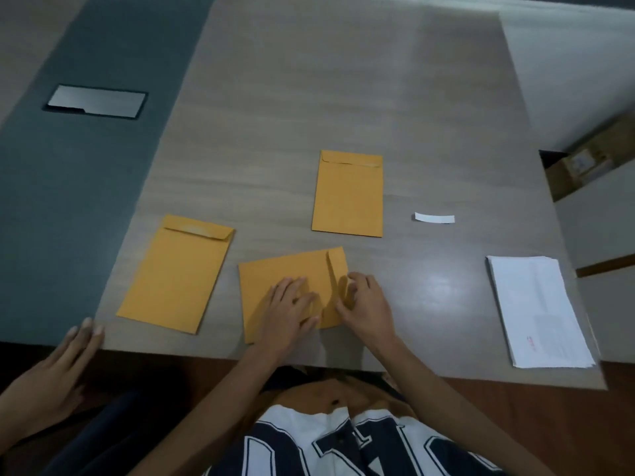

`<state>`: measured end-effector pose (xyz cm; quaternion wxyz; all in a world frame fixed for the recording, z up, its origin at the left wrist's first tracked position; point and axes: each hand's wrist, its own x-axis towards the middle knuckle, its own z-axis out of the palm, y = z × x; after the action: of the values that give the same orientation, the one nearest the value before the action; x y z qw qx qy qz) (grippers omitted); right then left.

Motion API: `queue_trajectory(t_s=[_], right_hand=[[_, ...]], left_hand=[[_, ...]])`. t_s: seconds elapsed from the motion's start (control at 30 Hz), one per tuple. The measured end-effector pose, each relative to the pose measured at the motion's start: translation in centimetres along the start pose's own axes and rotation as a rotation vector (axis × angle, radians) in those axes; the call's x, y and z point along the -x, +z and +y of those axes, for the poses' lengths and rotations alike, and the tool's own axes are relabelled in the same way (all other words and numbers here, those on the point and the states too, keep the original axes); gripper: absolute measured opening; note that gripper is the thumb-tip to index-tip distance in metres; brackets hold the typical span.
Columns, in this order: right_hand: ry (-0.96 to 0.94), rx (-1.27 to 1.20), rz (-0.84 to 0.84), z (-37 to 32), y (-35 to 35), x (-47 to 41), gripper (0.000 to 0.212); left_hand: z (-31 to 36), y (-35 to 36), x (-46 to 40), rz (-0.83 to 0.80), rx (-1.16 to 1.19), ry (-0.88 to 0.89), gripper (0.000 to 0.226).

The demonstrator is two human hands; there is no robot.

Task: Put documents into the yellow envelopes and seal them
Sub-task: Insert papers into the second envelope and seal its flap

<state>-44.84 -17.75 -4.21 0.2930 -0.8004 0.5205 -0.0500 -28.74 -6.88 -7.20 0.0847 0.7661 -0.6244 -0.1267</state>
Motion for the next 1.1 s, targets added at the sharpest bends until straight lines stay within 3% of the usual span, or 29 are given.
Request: queue_trajectory(t_s=[0.27, 0.47, 0.63, 0.83, 1.1], right_hand=[[0.172, -0.160, 0.008, 3.9, -2.8, 1.4, 0.033], [0.125, -0.046, -0.014, 5.3, -3.9, 1.1, 0.045], [0.051, 0.047, -0.075, 5.4, -3.8, 0.1, 0.045], [0.026, -0.015, -0.049, 5.8, -4.5, -0.3, 0.039], [0.155, -0.083, 0.214, 11.4, -10.2, 0.9, 0.033]], left_hand=[[3.0, -0.6, -1.6, 0.032, 0.033, -0.024, 0.039], [5.1, -1.4, -3.6, -0.001, 0.006, -0.084, 0.063], [5.9, -1.5, -5.0, -0.152, -0.026, -0.100, 0.083], [6.5, -2.1, -5.8, -0.135, -0.049, -0.085, 0.081], [13.9, -3.1, -10.6, 0.006, 0.158, 0.025, 0.052]])
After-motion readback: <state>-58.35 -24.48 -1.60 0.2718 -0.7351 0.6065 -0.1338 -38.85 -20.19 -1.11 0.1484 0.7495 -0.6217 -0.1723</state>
